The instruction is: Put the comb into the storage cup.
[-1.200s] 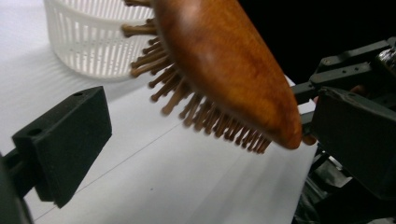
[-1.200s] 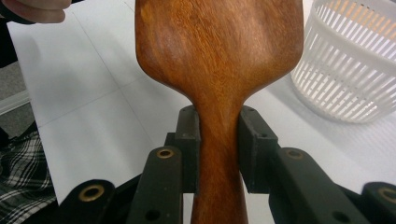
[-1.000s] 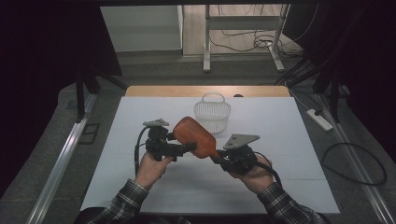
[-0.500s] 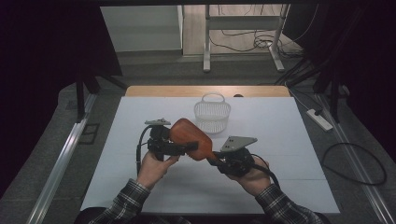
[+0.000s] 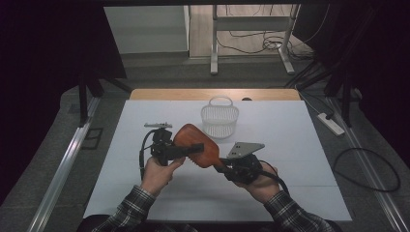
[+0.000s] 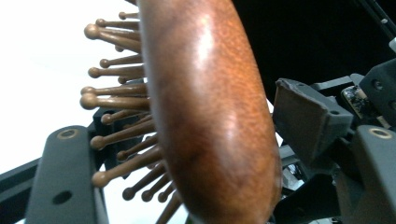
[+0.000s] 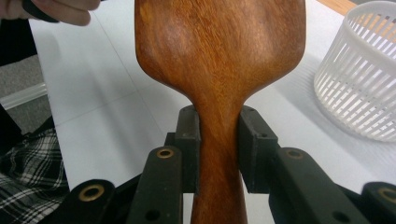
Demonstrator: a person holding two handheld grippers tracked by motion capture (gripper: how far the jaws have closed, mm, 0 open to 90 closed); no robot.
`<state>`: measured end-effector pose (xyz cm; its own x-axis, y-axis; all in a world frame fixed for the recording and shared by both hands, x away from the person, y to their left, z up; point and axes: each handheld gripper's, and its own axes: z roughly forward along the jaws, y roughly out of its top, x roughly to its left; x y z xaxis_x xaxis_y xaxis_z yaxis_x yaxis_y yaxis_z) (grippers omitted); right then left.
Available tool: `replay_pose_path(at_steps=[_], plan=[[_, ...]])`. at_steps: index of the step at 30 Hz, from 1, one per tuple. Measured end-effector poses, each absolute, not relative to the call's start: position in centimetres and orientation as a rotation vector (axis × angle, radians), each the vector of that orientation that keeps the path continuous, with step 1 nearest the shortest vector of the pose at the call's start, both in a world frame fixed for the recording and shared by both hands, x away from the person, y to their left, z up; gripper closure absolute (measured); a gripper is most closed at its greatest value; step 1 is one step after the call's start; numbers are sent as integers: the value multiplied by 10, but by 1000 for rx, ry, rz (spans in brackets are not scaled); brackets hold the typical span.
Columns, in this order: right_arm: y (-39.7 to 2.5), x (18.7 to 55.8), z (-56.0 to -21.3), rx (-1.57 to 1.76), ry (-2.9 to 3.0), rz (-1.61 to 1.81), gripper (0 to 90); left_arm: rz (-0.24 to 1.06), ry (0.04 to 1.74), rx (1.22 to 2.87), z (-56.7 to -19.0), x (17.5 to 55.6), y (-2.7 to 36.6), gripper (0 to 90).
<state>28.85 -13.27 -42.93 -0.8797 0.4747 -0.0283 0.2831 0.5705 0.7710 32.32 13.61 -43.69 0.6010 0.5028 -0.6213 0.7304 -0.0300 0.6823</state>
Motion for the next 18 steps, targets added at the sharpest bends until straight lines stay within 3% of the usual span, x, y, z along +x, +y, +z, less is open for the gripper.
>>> replay_pose_path(at_steps=[12, 18], plan=[[-127, 289, -438, 610, 2597, 1118, 718, -322, 976, 1648, -432, 319, 137, 522], [-126, 290, -440, 604, 2599, 1100, 717, -328, 962, 1649, -431, 318, 136, 582]])
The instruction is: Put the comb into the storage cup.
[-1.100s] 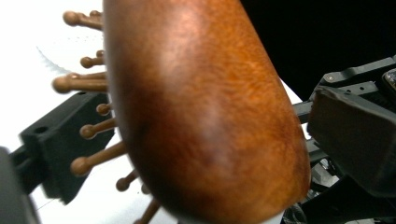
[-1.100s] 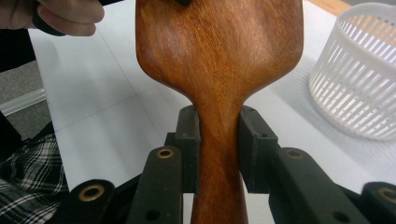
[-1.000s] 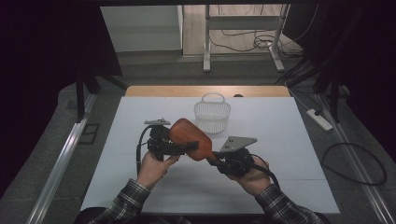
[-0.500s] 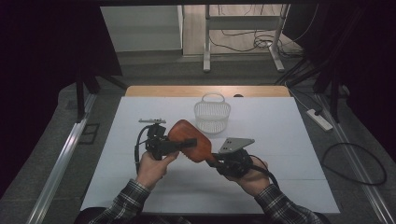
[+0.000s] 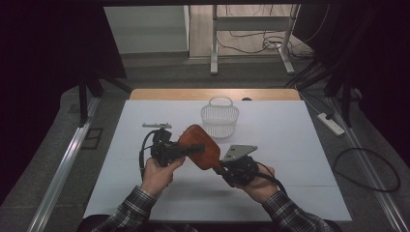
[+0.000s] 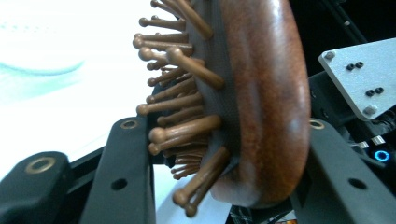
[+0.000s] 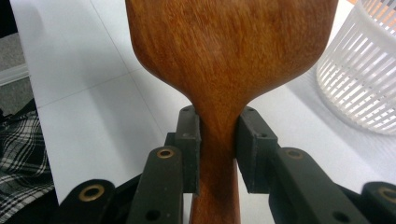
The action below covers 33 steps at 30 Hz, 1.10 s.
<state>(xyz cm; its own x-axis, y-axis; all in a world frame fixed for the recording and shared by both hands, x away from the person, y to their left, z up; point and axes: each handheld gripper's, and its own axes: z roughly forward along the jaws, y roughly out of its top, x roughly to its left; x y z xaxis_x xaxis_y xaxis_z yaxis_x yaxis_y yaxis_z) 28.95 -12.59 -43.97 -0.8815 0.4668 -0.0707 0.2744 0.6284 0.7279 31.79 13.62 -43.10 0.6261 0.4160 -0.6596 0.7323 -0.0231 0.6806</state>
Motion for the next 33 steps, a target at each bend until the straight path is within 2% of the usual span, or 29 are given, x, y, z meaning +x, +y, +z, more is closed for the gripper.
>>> replay_pose_path(at_steps=[6, 22, 33], plan=[[-126, 291, -439, 596, 2590, 1121, 696, -309, 947, 1653, -428, 316, 136, 605], [-129, 293, -435, 610, 2581, 1137, 303, -194, 946, 1693, -419, 314, 143, 605], [-138, 298, -432, 672, 2611, 1196, 166, -157, 936, 1714, -414, 315, 146, 604]])
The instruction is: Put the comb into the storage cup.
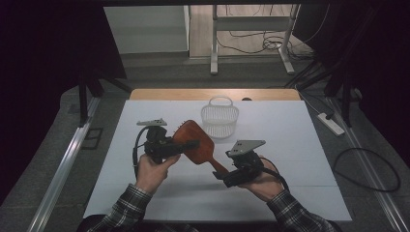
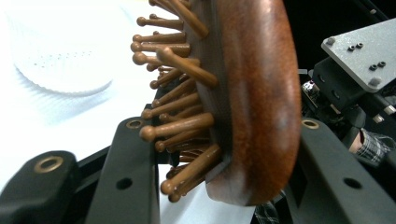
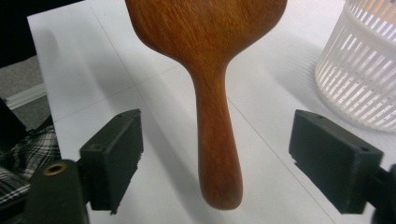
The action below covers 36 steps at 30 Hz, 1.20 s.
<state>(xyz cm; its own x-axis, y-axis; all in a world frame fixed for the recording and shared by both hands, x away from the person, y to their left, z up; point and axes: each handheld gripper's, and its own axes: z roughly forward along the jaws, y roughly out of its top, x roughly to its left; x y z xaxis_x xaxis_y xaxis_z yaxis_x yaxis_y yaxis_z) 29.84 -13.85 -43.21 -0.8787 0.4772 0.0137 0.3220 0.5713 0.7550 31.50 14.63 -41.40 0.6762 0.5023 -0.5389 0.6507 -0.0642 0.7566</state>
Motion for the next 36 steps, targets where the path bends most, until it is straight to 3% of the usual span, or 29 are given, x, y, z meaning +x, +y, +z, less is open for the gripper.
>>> replay_pose_path(at_steps=[14, 36], plan=[[-149, 303, -434, 729, 2635, 1204, 2, -100, 923, 1749, -401, 319, 149, 603], [-181, 295, -439, 782, 2612, 1140, 0, -43, 927, 1756, -377, 339, 154, 601]])
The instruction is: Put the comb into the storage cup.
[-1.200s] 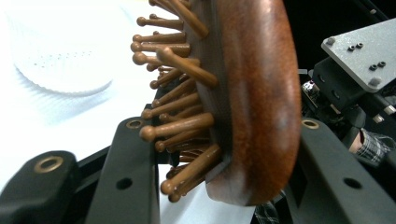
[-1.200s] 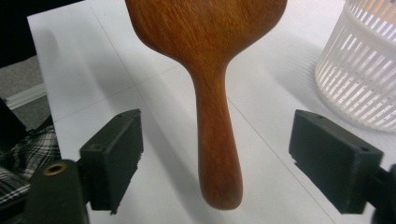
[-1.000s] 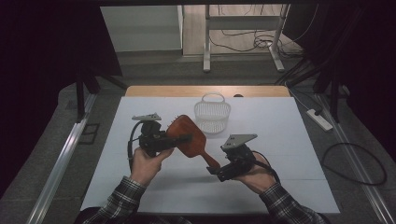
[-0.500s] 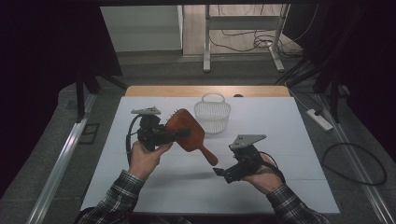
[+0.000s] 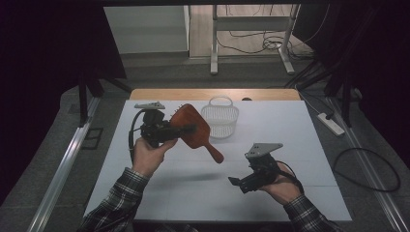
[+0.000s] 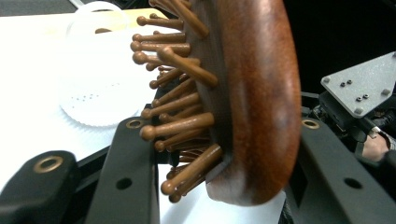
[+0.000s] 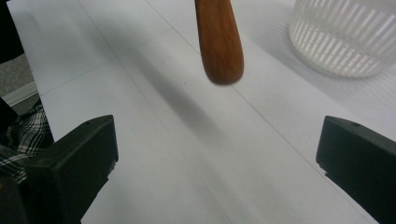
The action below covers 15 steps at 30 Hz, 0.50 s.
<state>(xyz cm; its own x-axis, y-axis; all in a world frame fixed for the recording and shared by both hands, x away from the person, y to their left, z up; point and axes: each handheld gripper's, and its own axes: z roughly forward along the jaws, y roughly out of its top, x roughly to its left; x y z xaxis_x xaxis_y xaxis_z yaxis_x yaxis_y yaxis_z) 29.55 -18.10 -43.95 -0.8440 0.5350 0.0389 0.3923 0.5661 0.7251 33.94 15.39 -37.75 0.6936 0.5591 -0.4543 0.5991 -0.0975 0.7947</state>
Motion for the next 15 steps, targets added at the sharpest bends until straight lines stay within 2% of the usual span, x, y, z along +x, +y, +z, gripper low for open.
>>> replay_pose_path(at_steps=[15], plan=[[-202, 288, -442, 832, 2604, 1141, 0, -22, 954, 1737, -367, 355, 161, 601]])
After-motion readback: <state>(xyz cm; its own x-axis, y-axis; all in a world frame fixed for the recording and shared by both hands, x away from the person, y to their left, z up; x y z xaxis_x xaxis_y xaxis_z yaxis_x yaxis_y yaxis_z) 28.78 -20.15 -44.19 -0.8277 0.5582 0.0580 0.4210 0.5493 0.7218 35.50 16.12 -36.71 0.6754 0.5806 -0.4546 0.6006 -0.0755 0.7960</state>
